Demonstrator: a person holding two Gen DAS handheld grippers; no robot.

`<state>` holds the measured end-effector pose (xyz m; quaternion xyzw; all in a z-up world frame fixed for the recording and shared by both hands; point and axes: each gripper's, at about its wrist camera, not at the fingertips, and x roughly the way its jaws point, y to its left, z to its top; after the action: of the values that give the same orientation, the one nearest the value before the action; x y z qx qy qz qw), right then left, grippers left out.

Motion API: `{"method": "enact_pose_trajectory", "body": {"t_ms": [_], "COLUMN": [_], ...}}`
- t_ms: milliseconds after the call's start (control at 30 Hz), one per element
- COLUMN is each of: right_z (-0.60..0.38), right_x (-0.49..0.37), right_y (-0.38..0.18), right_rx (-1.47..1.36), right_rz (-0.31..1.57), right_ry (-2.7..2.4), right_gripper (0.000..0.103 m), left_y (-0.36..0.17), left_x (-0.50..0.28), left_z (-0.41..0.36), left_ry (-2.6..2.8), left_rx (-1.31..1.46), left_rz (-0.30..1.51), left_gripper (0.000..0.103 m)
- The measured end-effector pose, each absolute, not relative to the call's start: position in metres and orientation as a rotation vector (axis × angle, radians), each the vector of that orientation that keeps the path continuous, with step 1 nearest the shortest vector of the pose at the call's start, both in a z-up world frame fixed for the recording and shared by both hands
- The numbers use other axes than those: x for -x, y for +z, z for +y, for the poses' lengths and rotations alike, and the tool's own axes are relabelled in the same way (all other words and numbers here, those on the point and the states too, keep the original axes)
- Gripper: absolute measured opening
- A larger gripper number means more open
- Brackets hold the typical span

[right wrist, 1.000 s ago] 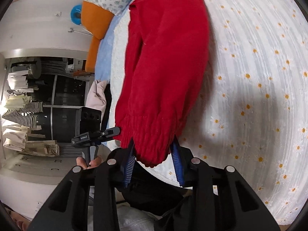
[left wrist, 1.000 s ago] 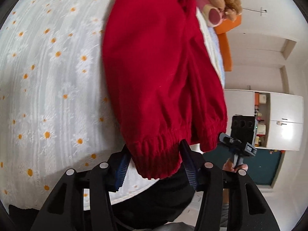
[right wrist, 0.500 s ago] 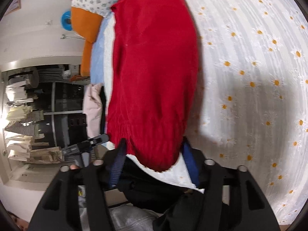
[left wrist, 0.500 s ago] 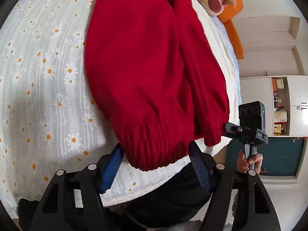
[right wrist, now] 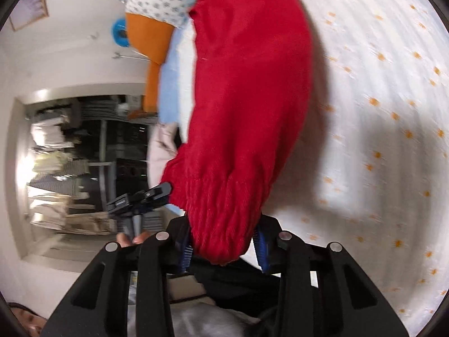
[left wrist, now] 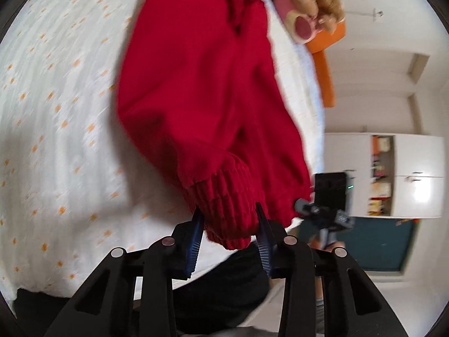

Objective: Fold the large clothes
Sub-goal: 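Lift the hem with both grippers and fold it toward the collar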

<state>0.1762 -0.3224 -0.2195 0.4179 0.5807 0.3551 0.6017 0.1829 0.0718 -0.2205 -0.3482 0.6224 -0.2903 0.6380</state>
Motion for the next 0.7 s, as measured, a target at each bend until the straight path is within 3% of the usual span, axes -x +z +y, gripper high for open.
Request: {"method": "enact_pose_trajectory", "body": {"t_ms": [400, 433, 500, 700], "right_z": [-0.316, -0.314, -0.309, -0.293], "right_x": [-0.277, -0.290, -0.322, -0.402], "right_y": [-0.147, -0.148, -0.156, -0.205], "right_rx": [-1.108, -1.133, -1.185, -1.306], "right_rz": [1.142, 1.137, 1.142, 1.173], "right_ry": [0.893, 0.882, 0.842, 0.677], "right_gripper": [0.036, 0.036, 0.036, 0.036], "left_y": [-0.178, -0.177, -0.180, -0.206], "left_x": [-0.298, -0.311, -0.333, -0.388], "left_z": [0.116, 0.120, 0.126, 0.120], "left_ry": [-0.635, -0.618, -0.595, -0.498], "left_rx": [1.044, 1.048, 1.057, 0.991], "left_rz": [1.225, 1.212, 1.193, 1.193], "left_gripper": [0.038, 0.036, 0.018, 0.018]}}
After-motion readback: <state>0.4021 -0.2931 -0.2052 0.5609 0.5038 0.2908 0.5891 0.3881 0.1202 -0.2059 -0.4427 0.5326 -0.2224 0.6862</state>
